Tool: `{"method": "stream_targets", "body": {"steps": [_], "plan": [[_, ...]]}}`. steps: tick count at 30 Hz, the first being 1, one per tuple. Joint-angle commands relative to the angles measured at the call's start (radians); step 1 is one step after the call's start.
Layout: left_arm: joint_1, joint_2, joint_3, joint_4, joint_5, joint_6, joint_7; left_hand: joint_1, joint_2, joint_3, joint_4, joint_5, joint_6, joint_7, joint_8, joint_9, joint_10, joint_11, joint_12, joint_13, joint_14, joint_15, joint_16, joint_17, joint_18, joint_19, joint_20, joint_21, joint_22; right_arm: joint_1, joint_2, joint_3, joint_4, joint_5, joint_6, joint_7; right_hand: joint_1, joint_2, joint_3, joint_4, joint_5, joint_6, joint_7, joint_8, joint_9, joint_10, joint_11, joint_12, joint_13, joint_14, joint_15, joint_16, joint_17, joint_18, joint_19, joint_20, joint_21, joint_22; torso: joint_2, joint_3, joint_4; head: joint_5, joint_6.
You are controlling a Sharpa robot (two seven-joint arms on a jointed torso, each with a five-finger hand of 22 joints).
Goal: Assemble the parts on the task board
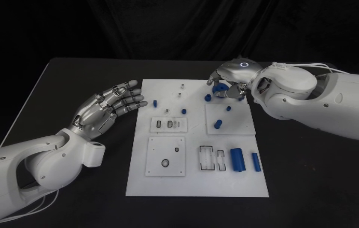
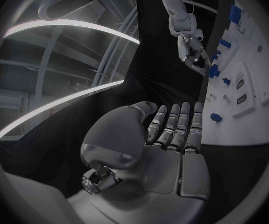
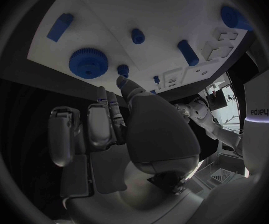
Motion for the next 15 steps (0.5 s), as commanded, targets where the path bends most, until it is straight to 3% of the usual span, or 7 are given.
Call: {"method": "stream_targets", "body": {"steps": [1,4,10,15], "plan": [[0.002,0.0,0.001,0.002,0.01,0.002,0.288,-0.009,0.002,0.007,0.001,0.004,0.008,0.001,0.004,0.001,-0.001,0.005,0.006,0.001,-0.006,0.002,-0.004,-0.002,-0.015,-0.007,-0.002,-0.005,-0.002,-0.004,0.004,0.001,-0.005,-0.046,-0.016,-0.024,-0.009,-0.003,-0.001,0.009,-0.006,0.001,-0.004,-0.005,0.001,0.008,-0.004,-0.002,0.002,0.003,-0.004,-0.005,0.001,-0.006,0.0,-0.006,-0.004,0.048,0.006,-0.0029,0.0062,-0.002,0.0],[0.002,0.0,0.001,0.002,0.007,0.003,0.288,-0.009,0.002,0.008,0.001,0.004,0.009,0.002,0.005,0.001,-0.001,0.006,0.006,0.001,-0.006,0.002,-0.004,-0.002,-0.015,-0.008,-0.002,-0.005,-0.002,-0.01,0.007,0.001,-0.007,-0.046,-0.016,-0.02,-0.013,-0.002,-0.002,0.012,-0.005,0.003,-0.003,-0.007,0.002,0.013,-0.005,-0.001,0.003,0.002,-0.003,-0.009,-0.006,-0.005,-0.003,-0.005,-0.006,0.042,0.007,-0.0031,0.0078,0.0,-0.002],[0.002,0.002,0.001,0.0,0.004,0.006,0.287,-0.01,0.003,0.009,0.001,0.004,0.011,0.003,0.006,0.001,0.0,0.007,0.007,0.001,-0.006,0.004,-0.005,-0.002,-0.015,-0.008,-0.001,-0.005,-0.002,-0.016,0.009,0.001,-0.007,-0.032,-0.015,-0.01,-0.016,0.0,-0.001,0.017,0.0,0.009,-0.001,-0.011,0.005,0.038,-0.01,0.007,0.008,0.005,0.001,-0.008,0.001,-0.006,-0.002,-0.003,-0.006,0.046,0.007,-0.003,0.005,0.003,-0.008],[0.002,0.005,0.001,-0.005,0.003,0.008,0.285,-0.01,0.003,0.01,0.001,0.005,0.012,0.003,0.007,0.001,0.0,0.008,0.008,0.002,-0.006,0.004,-0.005,-0.003,-0.015,-0.008,0.0,-0.006,-0.002,-0.017,0.009,0.001,-0.003,-0.028,-0.004,-0.008,-0.007,-0.001,0.005,0.013,0.011,0.013,-0.002,-0.014,0.007,0.043,-0.01,0.005,0.009,0.004,0.0,-0.011,-0.001,-0.005,-0.003,-0.002,-0.007,0.044,0.008,-0.0038,0.0094,0.001,-0.006]]}}
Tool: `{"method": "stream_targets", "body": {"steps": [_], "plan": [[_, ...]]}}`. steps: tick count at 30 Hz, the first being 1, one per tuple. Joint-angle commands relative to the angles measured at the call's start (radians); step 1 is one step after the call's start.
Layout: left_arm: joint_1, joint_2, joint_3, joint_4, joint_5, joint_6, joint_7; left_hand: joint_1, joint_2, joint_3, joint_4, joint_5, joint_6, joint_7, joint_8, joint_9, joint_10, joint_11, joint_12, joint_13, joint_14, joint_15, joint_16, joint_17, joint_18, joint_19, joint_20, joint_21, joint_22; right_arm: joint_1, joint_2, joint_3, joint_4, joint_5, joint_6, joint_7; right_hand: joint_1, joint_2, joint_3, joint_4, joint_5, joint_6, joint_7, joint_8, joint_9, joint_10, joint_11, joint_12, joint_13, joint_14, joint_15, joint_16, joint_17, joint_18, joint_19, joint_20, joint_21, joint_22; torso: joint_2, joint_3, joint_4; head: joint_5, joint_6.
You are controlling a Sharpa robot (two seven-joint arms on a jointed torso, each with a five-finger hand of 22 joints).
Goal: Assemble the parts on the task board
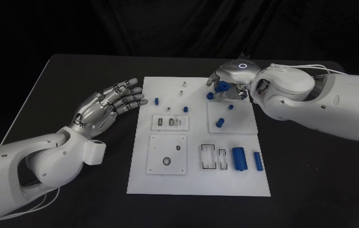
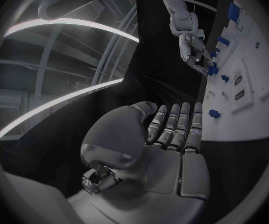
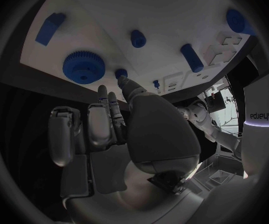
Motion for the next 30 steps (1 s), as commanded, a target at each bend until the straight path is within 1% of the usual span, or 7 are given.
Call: {"method": "stream_targets", "body": {"steps": [1,3,10,14,20,24,30], "plan": [[0.002,0.003,0.001,-0.002,0.0,0.009,0.285,-0.01,0.003,0.005,0.001,0.005,0.009,0.0,0.007,0.002,0.0,0.008,0.004,0.002,-0.003,0.001,-0.005,-0.002,-0.015,-0.008,0.0,-0.006,-0.002,-0.003,0.0,0.001,0.004,-0.005,-0.001,-0.008,0.004,0.001,0.008,-0.001,0.01,0.008,0.0,-0.005,0.002,0.009,0.001,0.001,0.001,0.004,0.0,-0.004,-0.001,-0.005,-0.003,-0.002,-0.007,0.044,0.001,-0.0007,0.003,-0.003,0.002],[0.002,0.004,0.001,-0.003,0.0,0.01,0.284,-0.01,0.003,0.005,0.001,0.005,0.009,0.0,0.007,0.002,0.0,0.008,0.004,0.002,-0.003,0.001,-0.005,-0.002,-0.015,-0.008,0.0,-0.006,-0.002,-0.003,-0.001,0.001,0.006,-0.004,0.004,-0.007,0.007,-0.001,0.011,-0.003,0.016,0.009,-0.001,-0.007,0.002,0.009,0.002,-0.001,0.0,0.004,-0.001,-0.006,-0.003,-0.005,-0.004,-0.002,-0.008,0.042,0.001,-0.0008,0.0013,-0.002,0.001],[0.002,0.007,0.001,-0.005,-0.001,0.013,0.281,-0.01,0.003,0.006,0.001,0.005,0.009,0.001,0.007,0.002,0.001,0.01,0.005,0.002,-0.002,0.003,-0.005,-0.002,-0.016,-0.008,0.002,-0.006,-0.002,-0.007,0.0,0.001,0.004,-0.003,0.017,-0.001,0.022,-0.002,0.027,-0.012,0.04,0.013,-0.001,-0.014,0.005,0.009,0.002,-0.012,-0.002,0.001,-0.002,-0.011,-0.008,-0.004,-0.007,-0.004,-0.011,0.038,0.001,-0.0011,0.0013,-0.002,0.0],[0.002,0.005,0.0,-0.004,-0.001,0.015,0.277,-0.01,0.004,0.007,0.001,0.005,0.008,0.002,0.007,0.001,0.001,0.01,0.006,0.002,-0.002,0.004,-0.006,-0.002,-0.016,-0.008,0.003,-0.007,-0.002,-0.009,0.004,0.001,-0.002,0.012,0.024,0.003,0.022,-0.001,0.03,-0.012,0.044,0.014,-0.001,-0.015,0.006,0.01,0.002,-0.014,-0.002,0.0,-0.002,-0.015,-0.014,-0.003,-0.009,-0.004,-0.012,0.035,0.0,-0.0013,0.0011,-0.006,-0.003],[0.002,0.0,0.0,-0.005,0.002,0.015,0.271,-0.01,0.004,0.008,0.001,0.004,0.009,0.002,0.007,0.001,0.001,0.011,0.006,0.002,-0.002,0.005,-0.006,-0.002,-0.016,-0.008,0.004,-0.007,-0.002,-0.019,0.015,0.001,-0.018,0.026,0.017,0.018,0.018,0.003,0.044,-0.008,0.061,0.038,-0.001,-0.01,0.013,0.017,0.004,-0.02,-0.003,0.0,0.003,-0.015,-0.01,-0.003,-0.011,0.0,-0.014,0.033,0.0,-0.0015,-0.0002,-0.007,-0.005],[0.002,0.001,0.0,-0.006,0.005,0.017,0.268,-0.01,0.004,0.01,0.001,0.004,0.008,0.004,0.007,0.001,0.0,0.013,0.007,0.002,-0.002,0.007,-0.006,-0.003,-0.016,-0.008,0.006,-0.007,-0.003,-0.031,0.022,0.001,-0.031,0.03,0.004,0.036,0.019,0.005,0.06,-0.008,0.071,0.077,0.002,0.002,0.025,0.037,0.002,-0.02,-0.001,0.002,0.003,-0.014,-0.004,-0.003,-0.009,0.001,-0.014,0.036,0.001,-0.0005,-0.0005,-0.005,-0.006],[0.002,0.004,-0.001,-0.011,0.006,0.023,0.264,-0.01,0.004,0.012,0.001,0.004,0.007,0.005,0.007,0.001,0.0,0.015,0.007,0.002,-0.001,0.01,-0.006,-0.003,-0.016,-0.008,0.008,-0.008,-0.003,-0.045,0.031,0.001,-0.043,0.047,-0.013,0.059,0.019,0.005,0.069,-0.009,0.072,0.091,0.005,0.004,0.03,0.053,0.001,-0.02,0.0,0.004,0.003,-0.013,0.001,-0.003,-0.008,0.001,-0.013,0.038,0.002,-0.0009,0.0016,-0.004,-0.008]]}}
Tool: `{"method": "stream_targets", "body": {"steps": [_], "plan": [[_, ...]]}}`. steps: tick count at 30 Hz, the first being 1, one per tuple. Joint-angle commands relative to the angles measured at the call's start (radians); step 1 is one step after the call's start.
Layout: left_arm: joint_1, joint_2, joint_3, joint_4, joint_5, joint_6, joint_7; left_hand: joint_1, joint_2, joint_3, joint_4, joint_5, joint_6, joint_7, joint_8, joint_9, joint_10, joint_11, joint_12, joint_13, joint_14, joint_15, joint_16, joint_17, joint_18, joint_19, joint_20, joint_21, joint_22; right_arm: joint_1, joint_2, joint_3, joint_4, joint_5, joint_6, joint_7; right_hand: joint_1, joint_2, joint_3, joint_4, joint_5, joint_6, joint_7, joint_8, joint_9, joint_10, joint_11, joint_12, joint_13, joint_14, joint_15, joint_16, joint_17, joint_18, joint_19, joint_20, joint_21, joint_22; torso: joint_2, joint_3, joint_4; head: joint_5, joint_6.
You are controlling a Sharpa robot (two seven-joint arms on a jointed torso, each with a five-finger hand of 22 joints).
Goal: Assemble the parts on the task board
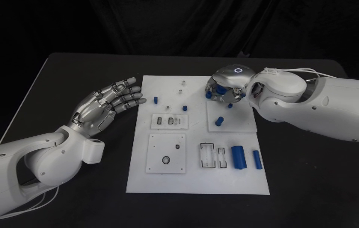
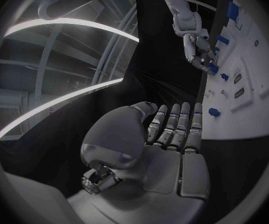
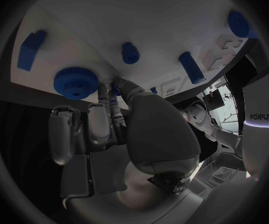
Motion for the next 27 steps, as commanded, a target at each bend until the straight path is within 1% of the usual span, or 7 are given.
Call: {"method": "stream_targets", "body": {"steps": [1,3,6,10,15,21,27], "plan": [[0.002,0.003,0.0,-0.003,0.005,0.019,0.263,-0.006,0.0,0.009,-0.002,0.004,0.003,0.002,0.003,0.0,0.0,0.008,0.004,0.001,-0.002,0.01,-0.006,-0.001,-0.016,-0.005,0.004,-0.004,-0.001,-0.009,0.004,-0.002,-0.005,0.019,-0.022,0.03,0.006,0.006,0.013,0.0,0.006,0.024,0.004,0.01,0.006,0.018,-0.004,-0.004,0.0,0.005,0.002,-0.001,0.003,-0.004,-0.001,-0.001,-0.004,0.039,0.001,0.0003,0.0018,0.0,-0.001],[0.002,0.003,0.0,-0.004,0.005,0.02,0.262,-0.006,0.0,0.01,-0.002,0.004,0.003,0.002,0.004,0.0,0.0,0.009,0.004,0.001,-0.001,0.01,-0.006,-0.002,-0.016,-0.005,0.005,-0.004,-0.002,-0.01,0.005,-0.002,-0.006,0.02,-0.027,0.035,0.007,0.007,0.018,0.0,0.005,0.04,0.006,0.016,0.012,0.026,-0.006,-0.006,0.0,0.005,0.001,-0.002,0.003,-0.004,-0.001,-0.002,-0.004,0.04,0.0,-0.0001,0.002,-0.001,-0.002],[0.002,0.004,-0.001,-0.007,0.005,0.021,0.26,-0.006,0.001,0.011,-0.002,0.004,0.002,0.003,0.003,0.0,0.0,0.01,0.004,0.001,-0.001,0.011,-0.007,-0.002,-0.016,-0.005,0.006,-0.004,-0.002,-0.012,0.006,-0.002,-0.009,0.022,-0.049,0.047,0.013,0.015,0.029,-0.007,0.004,0.106,0.008,0.047,0.038,0.058,-0.015,-0.006,0.001,0.007,-0.006,-0.001,0.01,-0.004,0.0,-0.007,-0.004,0.043,0.001,-0.0007,0.0013,-0.001,-0.002],[0.002,0.004,-0.001,-0.009,0.005,0.022,0.258,-0.006,0.001,0.011,-0.002,0.004,0.002,0.003,0.003,0.0,0.0,0.01,0.005,0.001,-0.001,0.012,-0.007,-0.002,-0.016,-0.005,0.006,-0.004,-0.002,-0.013,0.005,-0.001,-0.01,0.026,-0.08,0.057,0.017,0.022,0.031,-0.012,0.002,0.149,0.009,0.069,0.061,0.086,-0.025,-0.007,0.002,0.009,-0.014,-0.002,0.014,-0.004,0.002,-0.014,-0.003,0.046,0.001,0.0,0.0,0.002,0.0],[0.002,0.004,-0.002,-0.012,0.005,0.022,0.255,-0.005,0.002,0.014,-0.003,0.004,0.0,0.004,0.003,0.0,-0.001,0.012,0.005,0.001,-0.001,0.013,-0.007,-0.002,-0.017,-0.005,0.008,-0.005,-0.002,-0.013,0.003,-0.001,-0.01,0.035,-0.1,0.051,0.001,0.025,0.018,-0.007,-0.006,0.172,0.003,0.088,0.093,0.118,-0.033,-0.014,0.003,0.009,-0.022,-0.006,0.013,-0.004,0.002,-0.023,-0.005,0.045,0.0,0.0001,-0.0005,0.004,0.005],[0.002,0.003,-0.002,-0.015,0.005,0.022,0.252,-0.005,0.002,0.015,-0.003,0.005,-0.001,0.005,0.003,0.0,-0.001,0.013,0.005,0.001,-0.001,0.014,-0.007,-0.002,-0.017,-0.005,0.008,-0.005,-0.002,-0.009,-0.003,-0.001,-0.003,0.039,-0.113,0.037,-0.008,0.025,0.012,-0.001,-0.01,0.171,-0.001,0.09,0.103,0.122,-0.033,-0.02,0.002,0.01,-0.022,-0.007,0.013,-0.004,0.001,-0.024,-0.006,0.044,-0.001,-0.0001,-0.0009,0.012,0.007],[0.002,0.001,-0.003,-0.016,0.005,0.021,0.25,-0.005,0.003,0.017,-0.004,0.004,-0.001,0.005,0.002,0.0,-0.002,0.013,0.005,0.001,0.0,0.014,-0.007,-0.002,-0.017,-0.005,0.009,-0.005,-0.002,0.007,0.001,-0.001,-0.002,0.057,-0.115,0.027,-0.015,0.025,0.008,0.003,-0.013,0.169,-0.003,0.091,0.109,0.124,-0.033,-0.024,0.002,0.01,-0.022,-0.008,0.014,-0.004,0.002,-0.024,-0.006,0.045,-0.001,-0.0003,-0.0006,0.017,0.012]]}}
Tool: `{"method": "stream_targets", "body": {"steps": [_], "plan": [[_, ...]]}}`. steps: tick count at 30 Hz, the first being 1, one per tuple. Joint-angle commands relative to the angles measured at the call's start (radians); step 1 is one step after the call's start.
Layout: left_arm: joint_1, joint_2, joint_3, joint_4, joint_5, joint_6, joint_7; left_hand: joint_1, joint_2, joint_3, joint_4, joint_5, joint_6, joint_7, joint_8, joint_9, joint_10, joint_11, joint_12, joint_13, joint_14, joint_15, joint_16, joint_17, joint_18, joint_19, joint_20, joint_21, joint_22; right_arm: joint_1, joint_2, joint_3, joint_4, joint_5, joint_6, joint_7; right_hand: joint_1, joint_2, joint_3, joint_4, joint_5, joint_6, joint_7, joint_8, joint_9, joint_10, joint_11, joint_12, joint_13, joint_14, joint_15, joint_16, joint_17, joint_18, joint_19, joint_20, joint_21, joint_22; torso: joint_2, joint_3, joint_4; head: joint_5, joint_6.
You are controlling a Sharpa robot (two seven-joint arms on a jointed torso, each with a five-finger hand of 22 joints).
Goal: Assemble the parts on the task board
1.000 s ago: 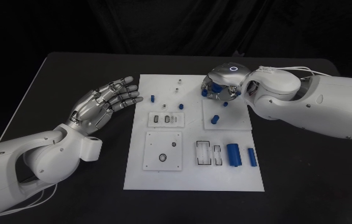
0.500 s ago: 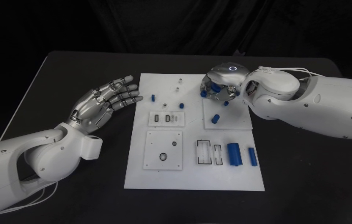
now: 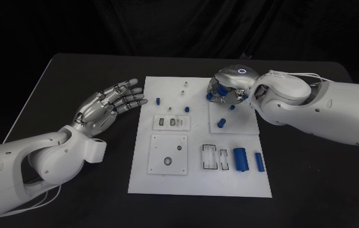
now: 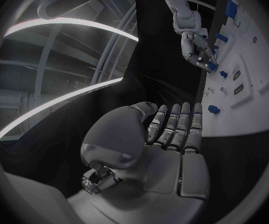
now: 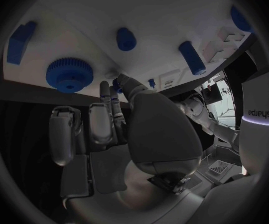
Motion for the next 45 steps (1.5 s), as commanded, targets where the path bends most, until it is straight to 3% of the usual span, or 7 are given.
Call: {"method": "stream_targets", "body": {"steps": [1,8,15,25,33,38,45], "plan": [[0.002,-0.001,0.0,0.001,0.002,0.013,0.249,-0.005,0.003,0.007,0.0,0.004,-0.001,0.005,0.002,0.0,-0.001,0.006,0.005,0.001,-0.001,0.007,-0.007,-0.002,-0.016,-0.001,0.006,-0.005,-0.002,0.013,0.008,0.001,0.0,0.025,-0.028,-0.013,-0.009,-0.001,-0.005,0.001,-0.001,0.023,-0.023,0.005,0.07,0.009,0.0,-0.005,0.0,0.009,-0.005,-0.004,0.0,-0.004,-0.001,-0.005,-0.006,0.045,-0.001,-0.0005,-0.0002,0.004,0.006],[0.002,-0.001,-0.001,0.002,0.004,0.011,0.246,-0.004,0.002,0.009,-0.001,0.005,-0.002,0.007,0.003,0.0,-0.002,0.008,0.006,0.001,0.0,0.009,-0.007,-0.002,-0.017,-0.001,0.007,-0.005,-0.002,0.036,0.065,0.002,-0.047,0.063,-0.022,-0.011,-0.012,-0.001,-0.007,0.003,-0.001,0.02,-0.024,0.004,0.074,0.009,0.0,-0.009,-0.001,0.01,-0.005,-0.003,0.003,-0.005,-0.001,-0.005,-0.006,0.046,-0.001,-0.0023,0.0023,0.017,0.022],[0.002,0.006,-0.002,-0.002,0.007,0.012,0.244,-0.004,0.002,0.011,-0.002,0.005,-0.002,0.008,0.003,0.0,-0.002,0.009,0.006,0.001,0.0,0.01,-0.007,-0.002,-0.017,-0.002,0.008,-0.006,-0.002,0.042,0.131,0.004,-0.112,0.078,-0.007,-0.004,-0.013,-0.001,-0.007,0.004,0.002,0.016,-0.022,0.002,0.077,0.008,0.0,-0.013,-0.001,0.011,-0.005,-0.003,0.005,-0.005,0.0,-0.005,-0.005,0.048,-0.002,-0.0025,-0.0005,0.031,0.023],[0.002,0.01,-0.003,-0.002,0.008,0.013,0.242,-0.004,0.002,0.012,-0.003,0.005,-0.002,0.008,0.003,0.0,-0.003,0.01,0.006,0.001,0.0,0.011,-0.007,-0.002,-0.017,-0.002,0.009,-0.006,-0.002,0.042,0.2,0.006,-0.191,0.082,0.049,-0.017,-0.014,0.0,-0.007,0.005,0.003,0.009,-0.019,-0.001,0.081,0.006,0.001,-0.019,-0.002,0.012,-0.004,-0.002,0.008,-0.005,0.001,-0.005,-0.005,0.049,-0.001,-0.0011,0.0044,0.027,0.022],[0.002,0.016,-0.003,-0.009,0.009,0.016,0.239,-0.003,0.0,0.016,-0.005,0.005,-0.012,0.009,0.0,-0.002,-0.005,0.012,0.007,0.001,0.001,0.014,-0.007,-0.003,-0.017,-0.003,0.012,-0.007,-0.003,0.04,0.236,0.006,-0.239,0.083,0.039,-0.035,-0.013,0.003,-0.005,0.004,0.006,0.003,-0.014,-0.005,0.085,0.006,0.002,-0.024,-0.003,0.012,-0.004,-0.003,0.008,-0.005,0.0,-0.005,-0.007,0.047,-0.001,-0.0006,0.0003,0.029,0.022],[0.002,0.02,-0.003,-0.013,0.014,0.02,0.237,-0.003,0.0,0.016,-0.006,0.005,-0.012,0.009,0.0,-0.002,-0.005,0.012,0.007,0.001,0.001,0.014,-0.007,-0.003,-0.017,-0.003,0.012,-0.007,-0.003,0.038,0.247,0.006,-0.251,0.091,0.032,-0.032,-0.015,0.003,-0.005,0.006,0.007,0.001,-0.012,-0.006,0.087,0.006,0.002,-0.026,-0.003,0.012,-0.003,-0.003,0.008,-0.005,0.0,-0.005,-0.006,0.048,-0.002,0.0002,0.0019,0.025,0.022],[0.002,0.022,-0.004,-0.018,0.016,0.023,0.236,-0.003,0.0,0.017,-0.006,0.005,-0.013,0.01,-0.001,-0.002,-0.006,0.012,0.007,0.001,0.002,0.014,-0.007,-0.003,-0.017,-0.003,0.012,-0.007,-0.003,0.037,0.251,0.006,-0.247,0.097,0.022,-0.024,-0.017,0.003,-0.006,0.007,0.008,-0.002,-0.011,-0.008,0.088,0.006,0.003,-0.027,-0.003,0.013,-0.003,-0.002,0.012,-0.005,0.001,-0.004,-0.006,0.049,-0.002,0.0008,-0.0001,0.03,0.022]]}}
